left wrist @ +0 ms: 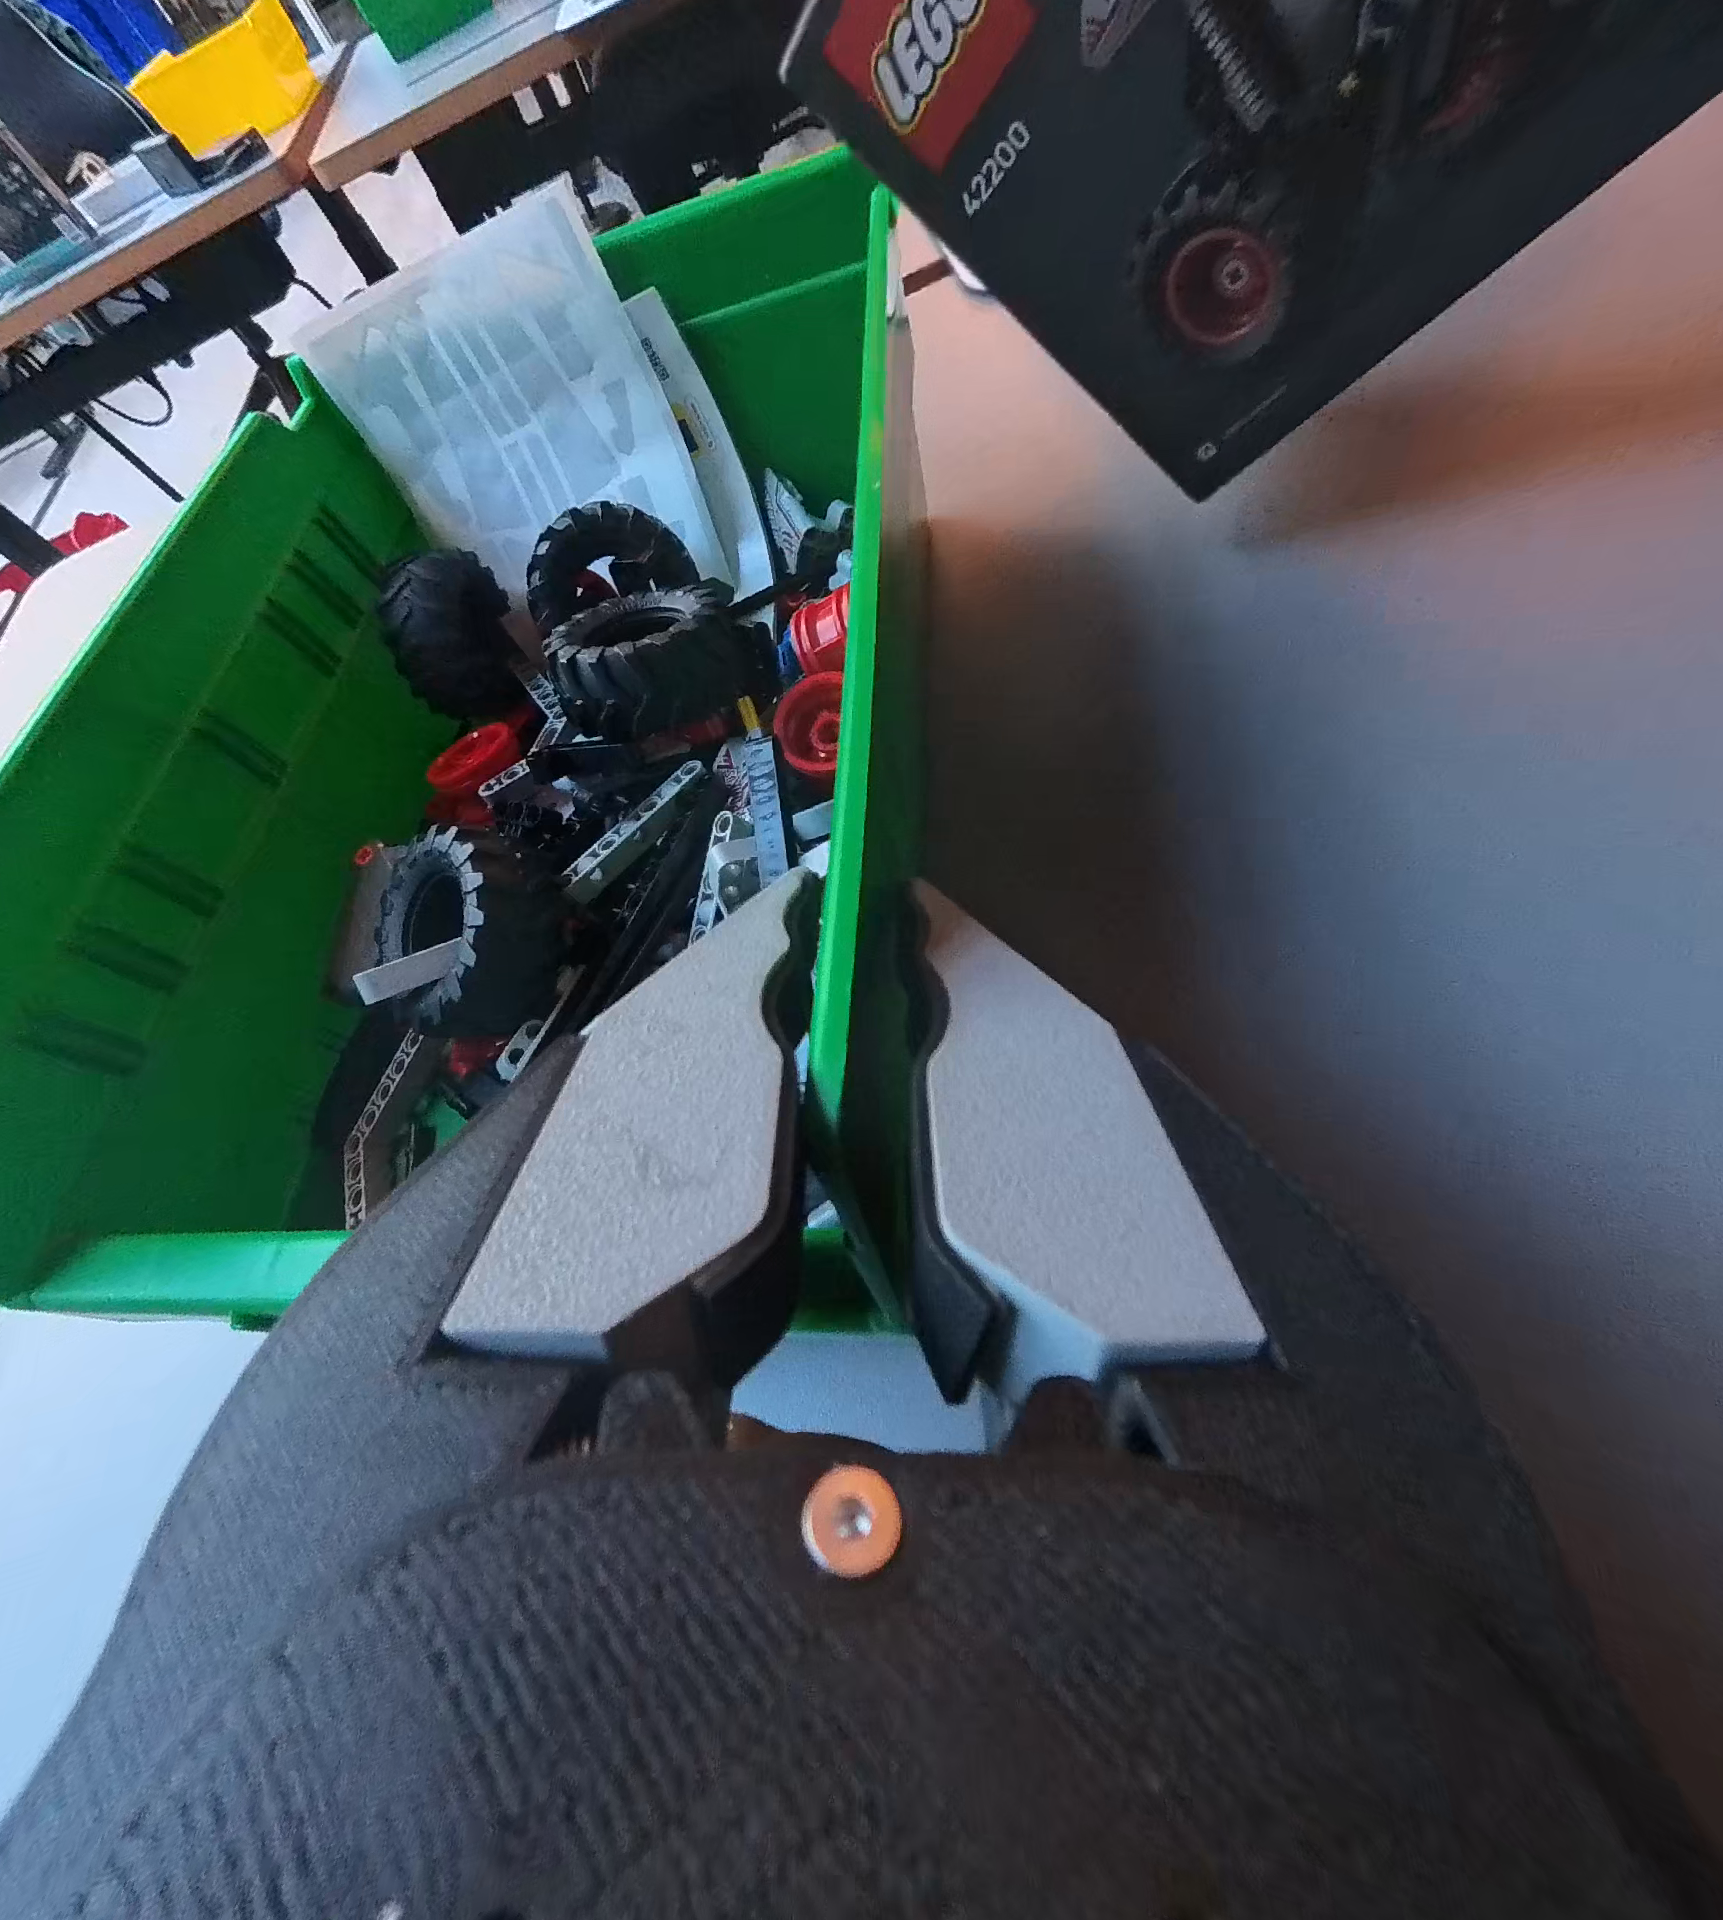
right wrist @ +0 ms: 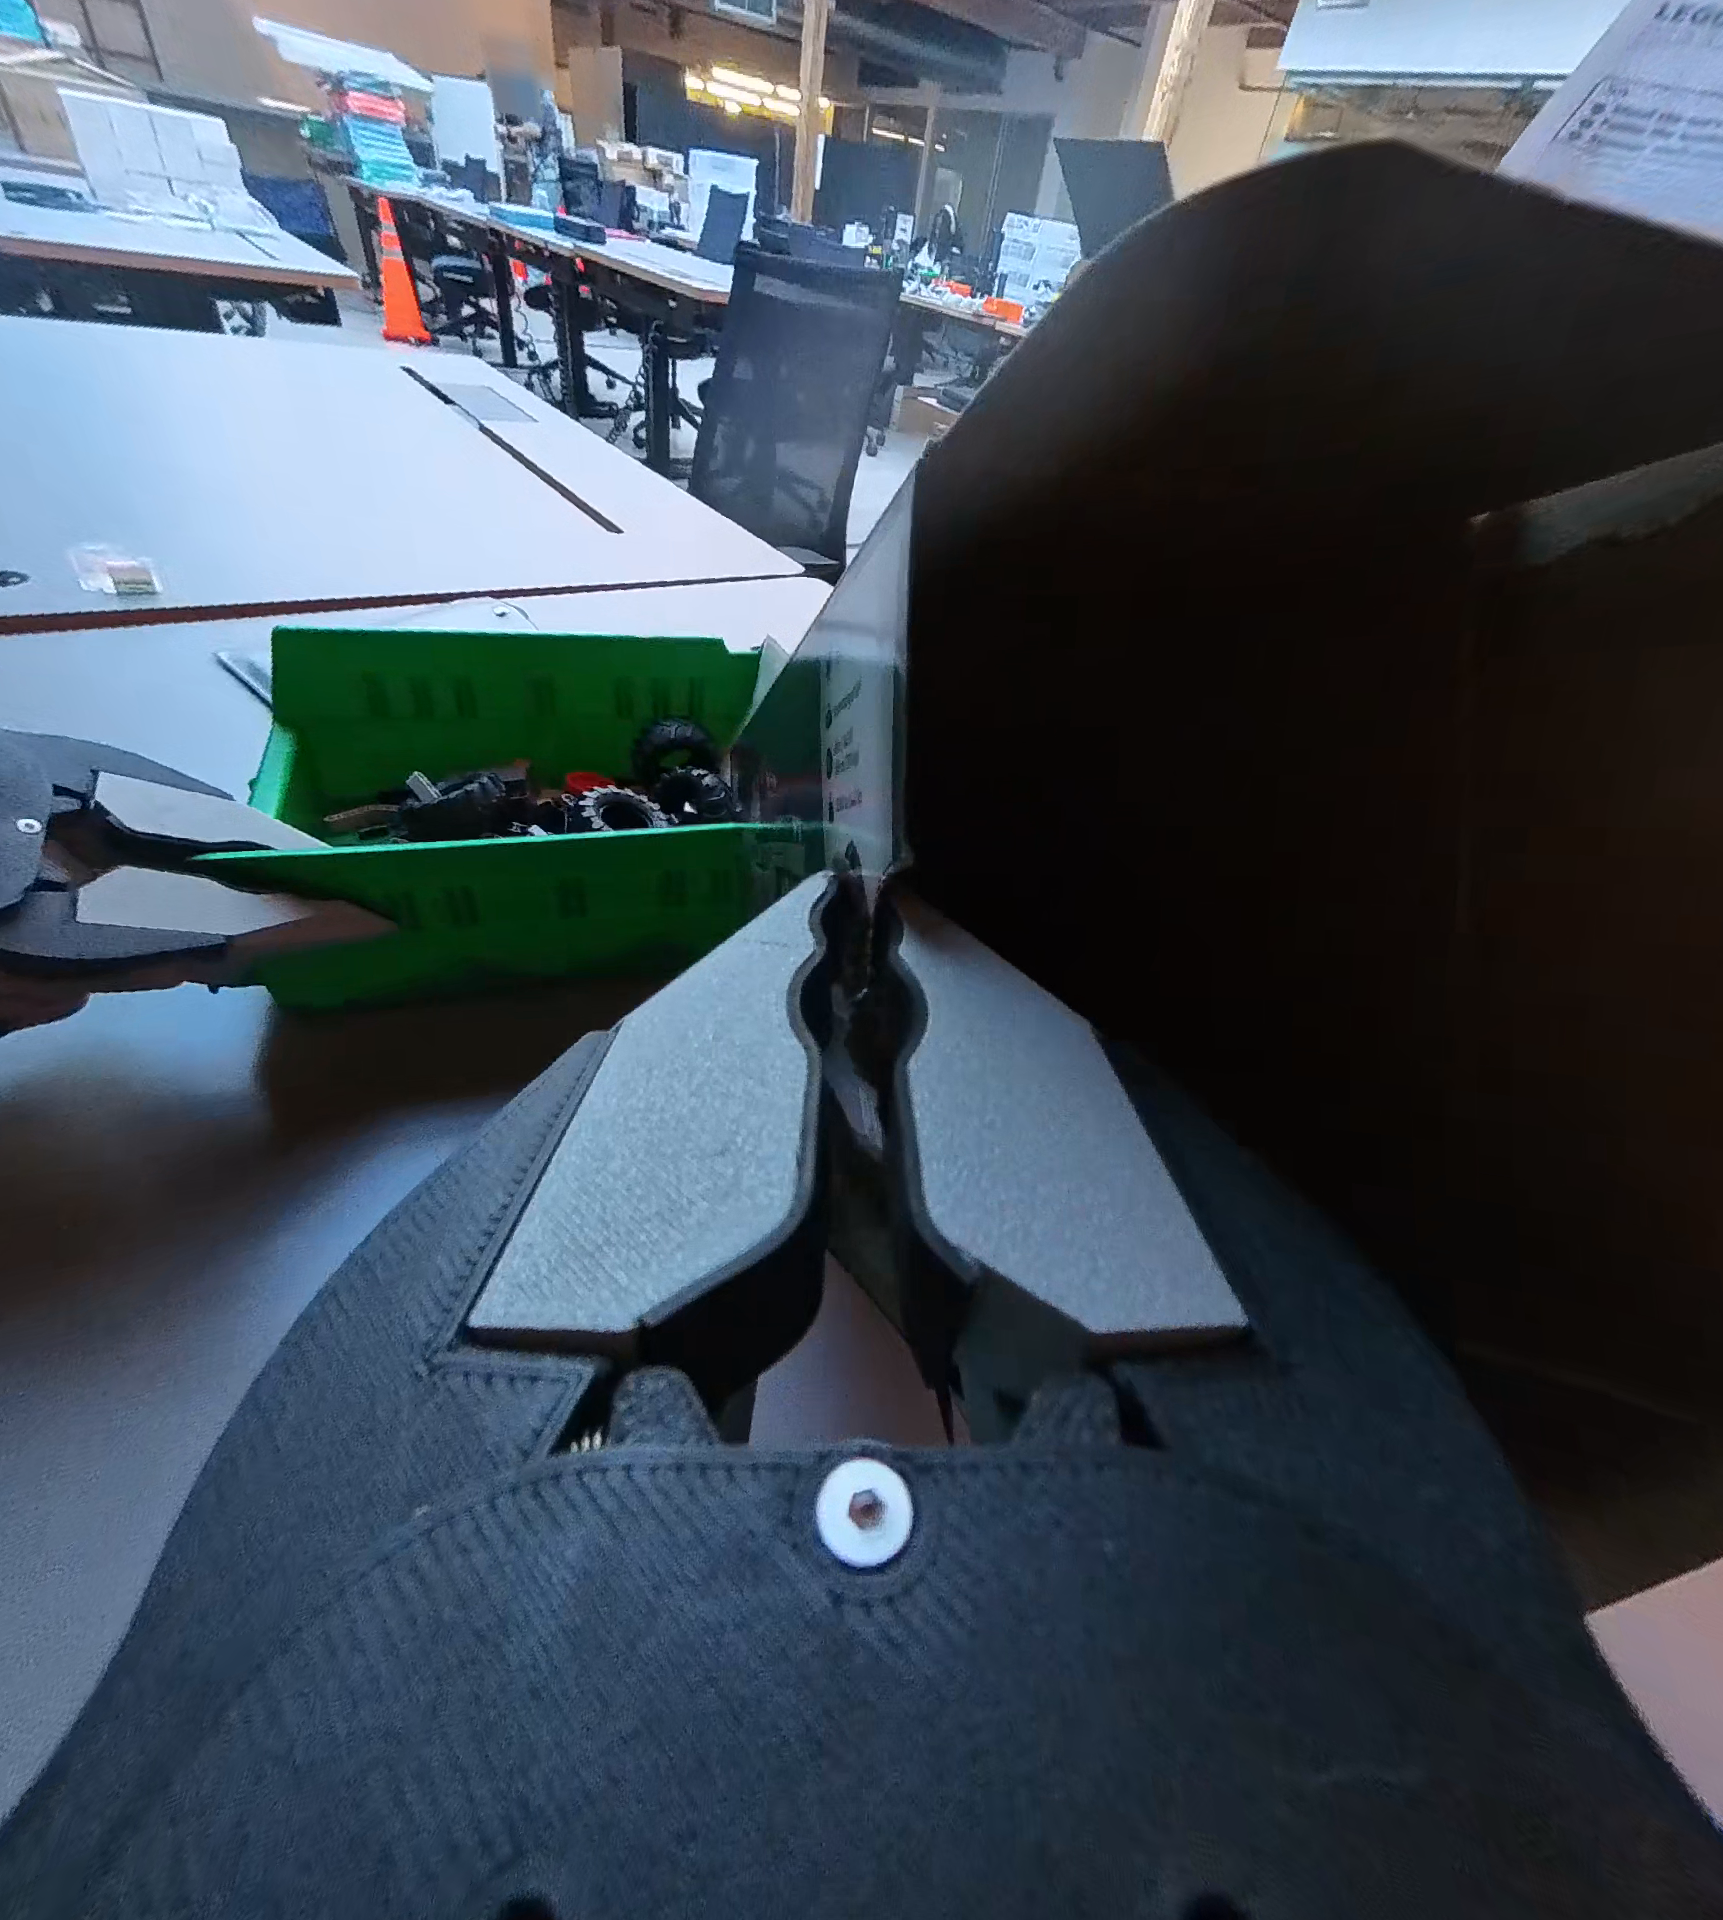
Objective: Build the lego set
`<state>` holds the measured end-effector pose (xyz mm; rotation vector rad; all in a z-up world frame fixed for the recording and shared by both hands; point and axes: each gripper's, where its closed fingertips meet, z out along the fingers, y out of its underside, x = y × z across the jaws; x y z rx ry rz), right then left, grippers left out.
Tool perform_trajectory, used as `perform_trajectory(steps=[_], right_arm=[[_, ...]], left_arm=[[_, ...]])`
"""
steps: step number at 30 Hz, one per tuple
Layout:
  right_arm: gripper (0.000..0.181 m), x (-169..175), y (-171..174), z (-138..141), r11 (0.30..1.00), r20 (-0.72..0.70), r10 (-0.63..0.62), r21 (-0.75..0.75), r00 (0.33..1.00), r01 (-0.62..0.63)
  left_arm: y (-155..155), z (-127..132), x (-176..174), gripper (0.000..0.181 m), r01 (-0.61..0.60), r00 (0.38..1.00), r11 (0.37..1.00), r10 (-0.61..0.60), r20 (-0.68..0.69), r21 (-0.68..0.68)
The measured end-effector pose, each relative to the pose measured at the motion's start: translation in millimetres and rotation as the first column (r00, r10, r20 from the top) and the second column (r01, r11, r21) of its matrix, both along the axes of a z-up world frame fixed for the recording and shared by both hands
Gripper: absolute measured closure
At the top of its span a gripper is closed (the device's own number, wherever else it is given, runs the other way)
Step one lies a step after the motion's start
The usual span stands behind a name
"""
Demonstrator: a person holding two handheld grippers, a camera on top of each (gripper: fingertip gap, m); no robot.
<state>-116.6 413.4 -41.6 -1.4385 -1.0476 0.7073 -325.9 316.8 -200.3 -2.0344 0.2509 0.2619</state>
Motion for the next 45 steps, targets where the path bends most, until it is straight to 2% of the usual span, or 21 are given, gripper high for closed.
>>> perform_trajectory(steps=[45], right_arm=[[0.18, -4.0, 15.2, -18.1, 0.997, -0.043, -0.005, -0.08, 0.999, 0.001]], left_arm=[[4.4, 0.8, -2.2, 0.169, -0.039, 0.999, 0.999, 0.039, -0.004, 0.014]])
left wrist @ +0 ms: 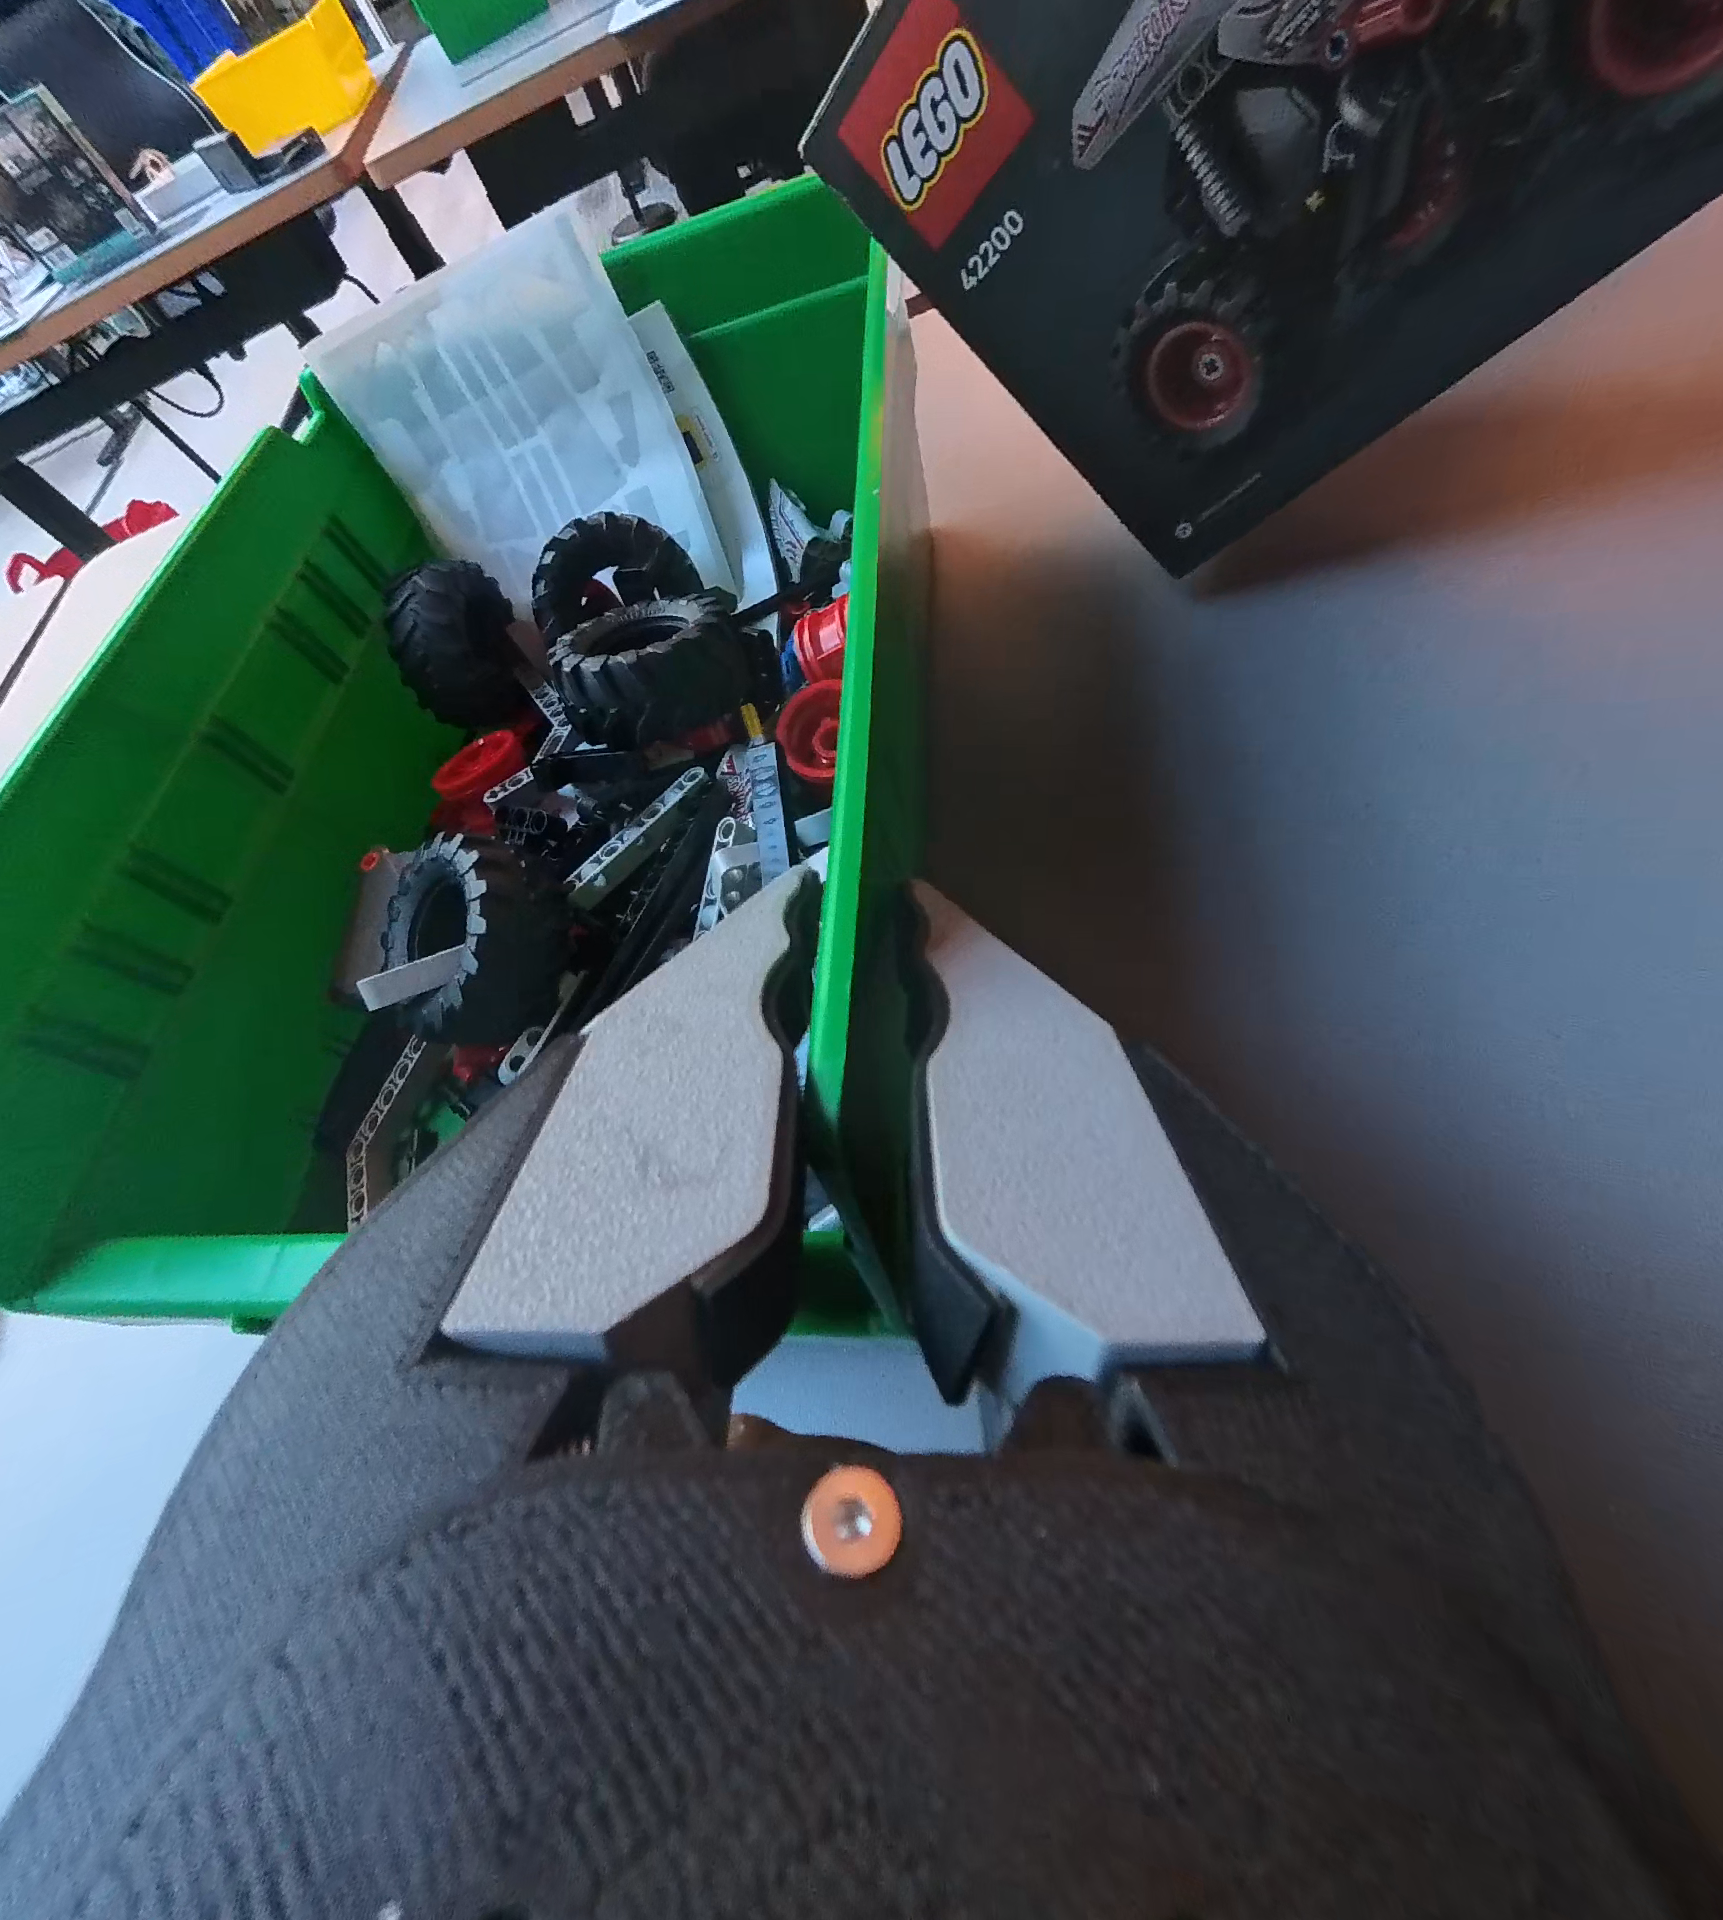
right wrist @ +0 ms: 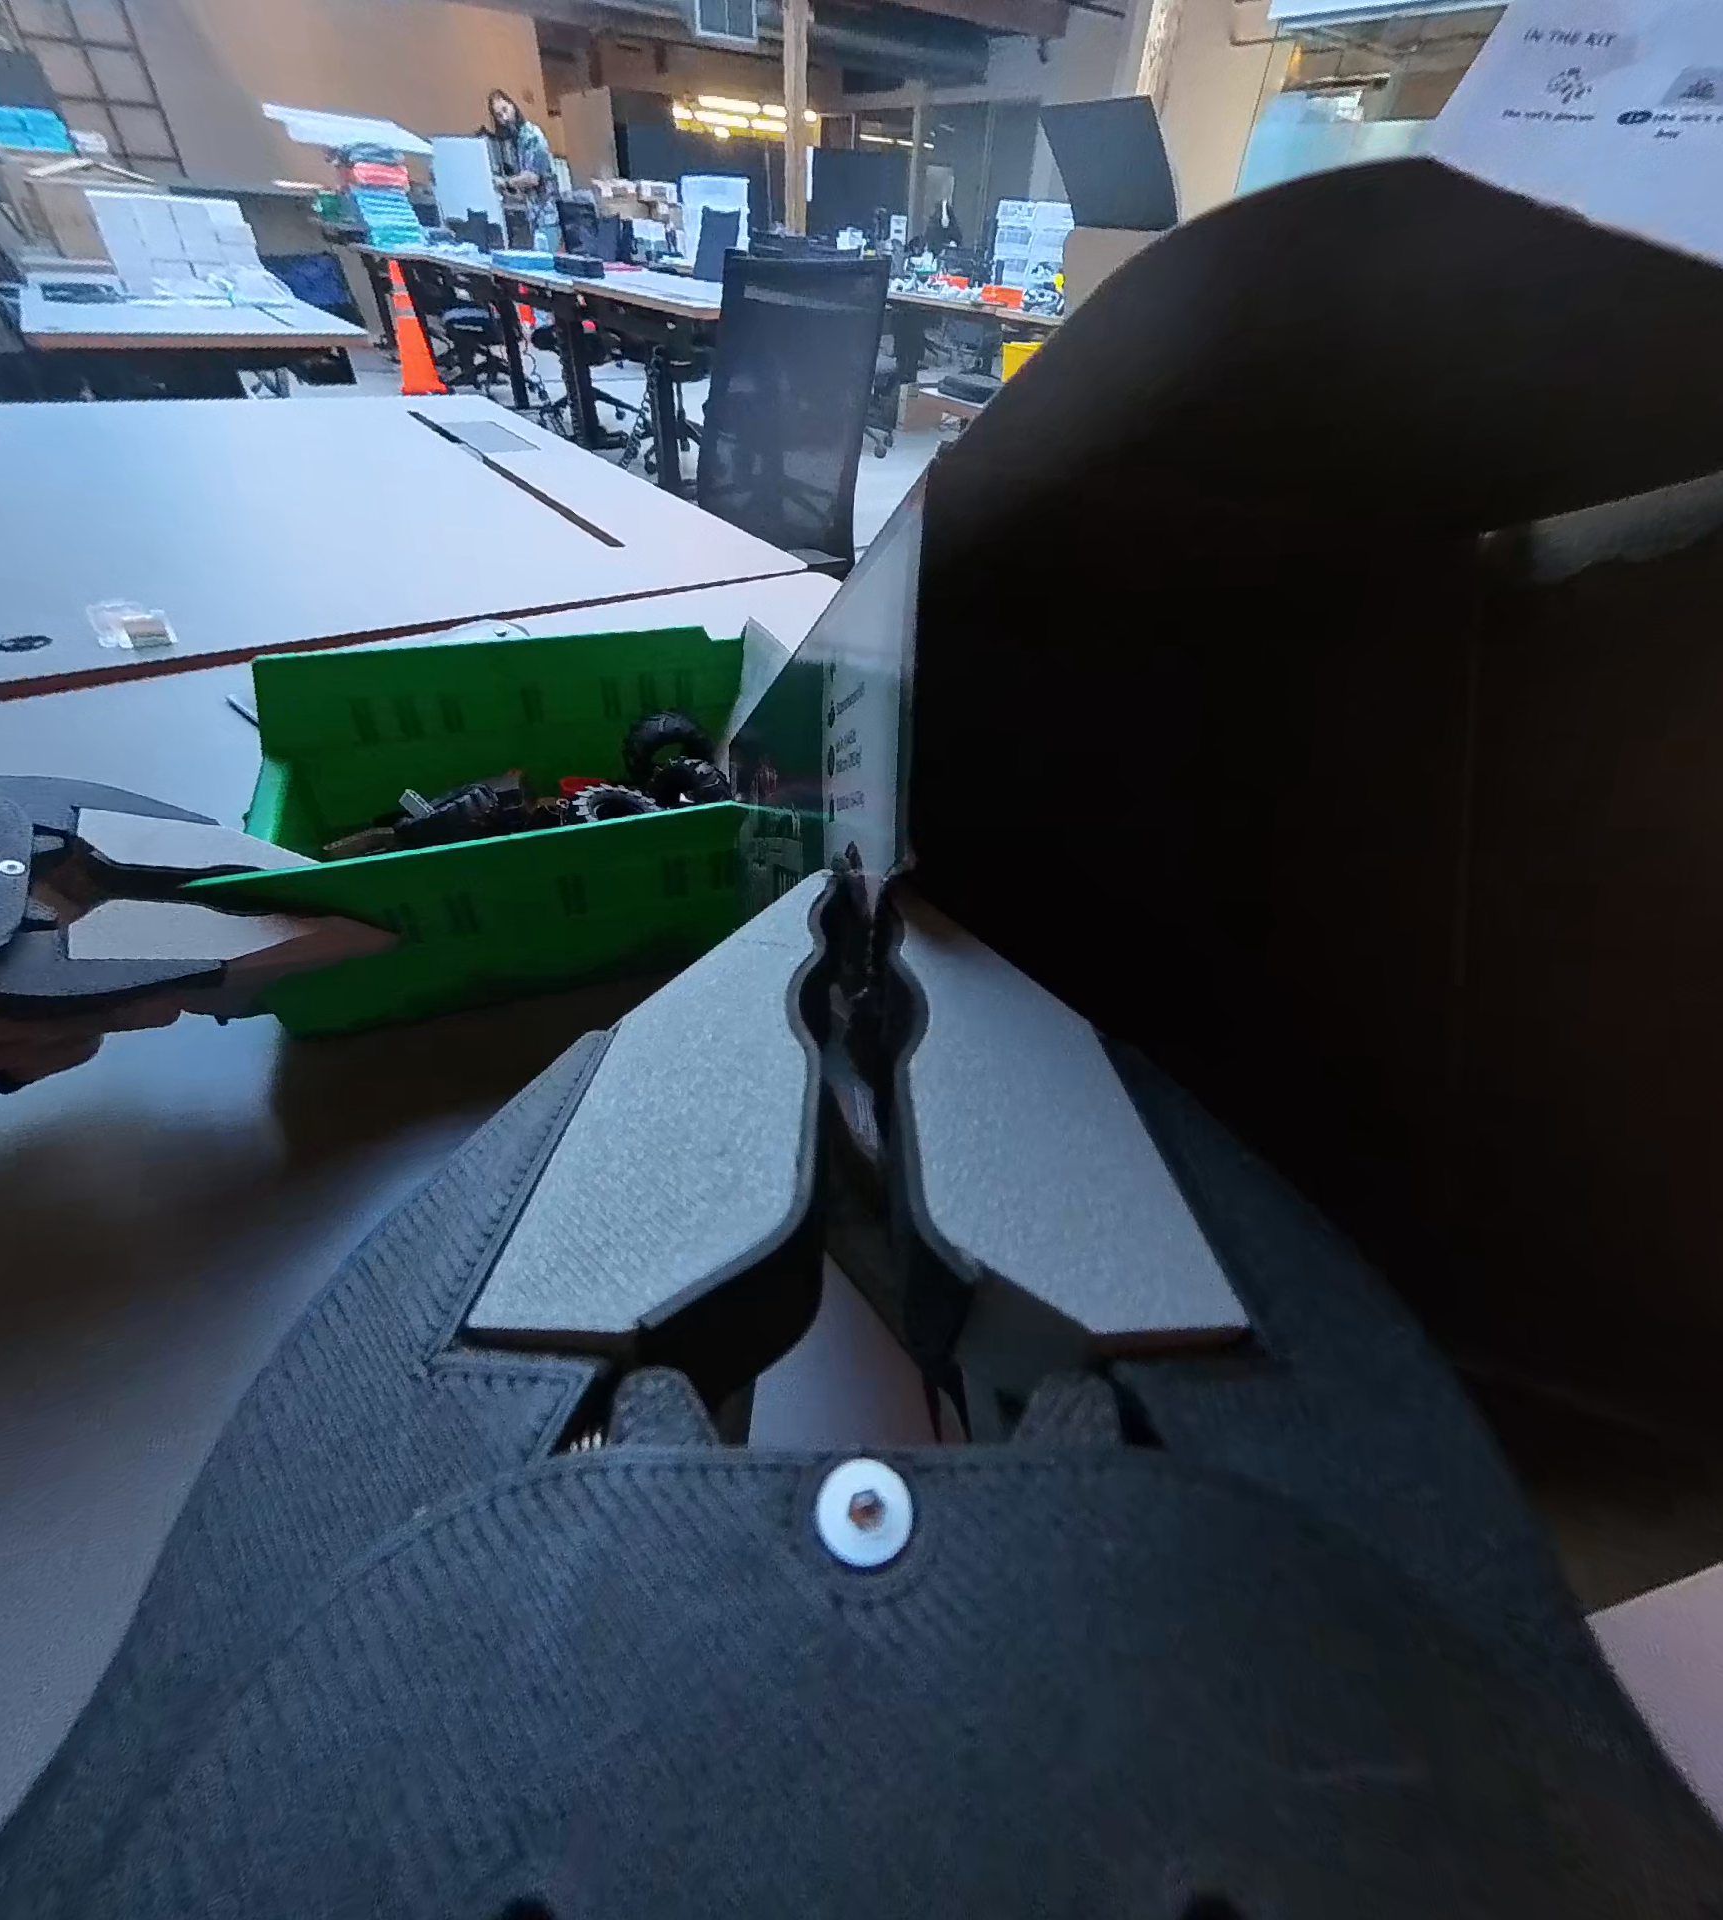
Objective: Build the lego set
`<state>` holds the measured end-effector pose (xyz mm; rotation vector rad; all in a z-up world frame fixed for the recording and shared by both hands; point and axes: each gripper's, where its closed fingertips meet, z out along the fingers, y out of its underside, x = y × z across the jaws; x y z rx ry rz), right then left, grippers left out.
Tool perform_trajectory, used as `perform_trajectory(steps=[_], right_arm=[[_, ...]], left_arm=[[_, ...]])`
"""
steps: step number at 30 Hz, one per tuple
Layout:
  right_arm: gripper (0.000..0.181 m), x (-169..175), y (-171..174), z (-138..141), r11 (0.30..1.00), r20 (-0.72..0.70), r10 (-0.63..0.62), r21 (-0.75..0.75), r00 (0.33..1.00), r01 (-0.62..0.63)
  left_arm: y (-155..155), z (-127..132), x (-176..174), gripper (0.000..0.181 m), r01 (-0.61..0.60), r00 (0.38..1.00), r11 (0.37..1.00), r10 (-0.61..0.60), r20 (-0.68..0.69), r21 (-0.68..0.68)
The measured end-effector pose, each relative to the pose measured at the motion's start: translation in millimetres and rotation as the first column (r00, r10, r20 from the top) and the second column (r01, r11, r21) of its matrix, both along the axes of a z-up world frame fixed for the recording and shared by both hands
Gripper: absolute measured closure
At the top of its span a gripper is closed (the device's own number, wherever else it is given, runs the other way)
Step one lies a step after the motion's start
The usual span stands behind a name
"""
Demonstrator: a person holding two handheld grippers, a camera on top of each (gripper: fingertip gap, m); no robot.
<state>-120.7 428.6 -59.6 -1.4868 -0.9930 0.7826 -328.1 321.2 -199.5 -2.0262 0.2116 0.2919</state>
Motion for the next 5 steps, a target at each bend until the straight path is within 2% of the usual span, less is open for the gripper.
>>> perform_trajectory(steps=[5], right_arm=[[0.179, 0.3, 3.3, -3.6, 1.0, -0.007, -0.002, -0.02, 1.0, 0.001]], left_arm=[[0.6, 0.4, -0.2, 0.169, -0.001, 1.0, 1.0, 0.001, -0.001, 0.005]])
